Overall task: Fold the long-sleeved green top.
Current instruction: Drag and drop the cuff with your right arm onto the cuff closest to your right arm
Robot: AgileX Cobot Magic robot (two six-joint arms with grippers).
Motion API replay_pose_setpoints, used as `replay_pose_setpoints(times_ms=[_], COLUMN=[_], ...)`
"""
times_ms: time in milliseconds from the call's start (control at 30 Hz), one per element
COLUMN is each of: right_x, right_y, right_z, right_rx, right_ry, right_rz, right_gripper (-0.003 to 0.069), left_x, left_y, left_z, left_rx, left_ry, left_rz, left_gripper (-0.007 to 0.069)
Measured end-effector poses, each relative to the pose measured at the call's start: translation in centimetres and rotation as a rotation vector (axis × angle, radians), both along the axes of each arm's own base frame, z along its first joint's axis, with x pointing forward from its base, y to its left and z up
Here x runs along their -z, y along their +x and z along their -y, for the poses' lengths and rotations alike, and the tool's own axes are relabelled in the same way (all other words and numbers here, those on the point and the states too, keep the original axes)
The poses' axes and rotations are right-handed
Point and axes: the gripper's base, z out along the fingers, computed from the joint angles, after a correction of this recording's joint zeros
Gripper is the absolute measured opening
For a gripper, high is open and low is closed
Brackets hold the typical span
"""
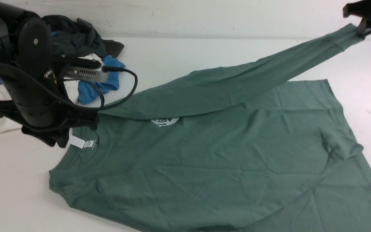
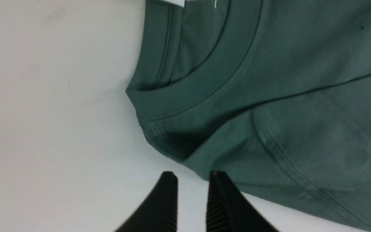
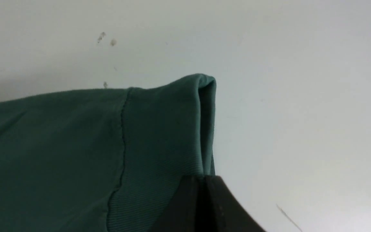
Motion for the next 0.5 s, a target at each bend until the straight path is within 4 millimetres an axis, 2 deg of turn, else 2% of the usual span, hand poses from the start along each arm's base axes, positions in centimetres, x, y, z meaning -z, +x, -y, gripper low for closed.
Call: replay_pose_setpoints(times_ms=[33,133,233,400,433,500], right_x=[-1.3,-1.4,-0.6,2.9,3.1,6.0], right_y=[-1.6,-4.6,-8.4,-14.3,-14.9,-17.3], right_z=[-0.1,-0.3,-0.6,-1.1,-1.2,-1.3], right_rx=[0.019,0.056,0.092,0.144,0.146,0.16], right_ry=[0.006,0.031,0.058,0.09,0.092,0.089], right_rz=[0.0,-0.064,-0.152,-0.324,-0.332,-0.445], right_gripper=[0.0002,0.0002,0.0002,0.0002,0.0002,0.0002], left_x=[-0.7,-1.6,-1.7,-1.6,-1.6,-1.6], left_y=[0.1,0.4,0.4,0.2,0.2,0.1], left_z=[-0.1,0.0,0.1,0.5,0.5,0.7], left_rx=[0.009,0.025,0.038,0.089,0.093,0.102], left_ry=[0.002,0.0,-0.014,-0.044,-0.047,-0.062], left_rz=[0.006,0.025,0.019,-0.006,-0.007,-0.011], left_gripper=[0.0038,0.0002,-0.0004,-0.0004,-0.0004,-0.0004])
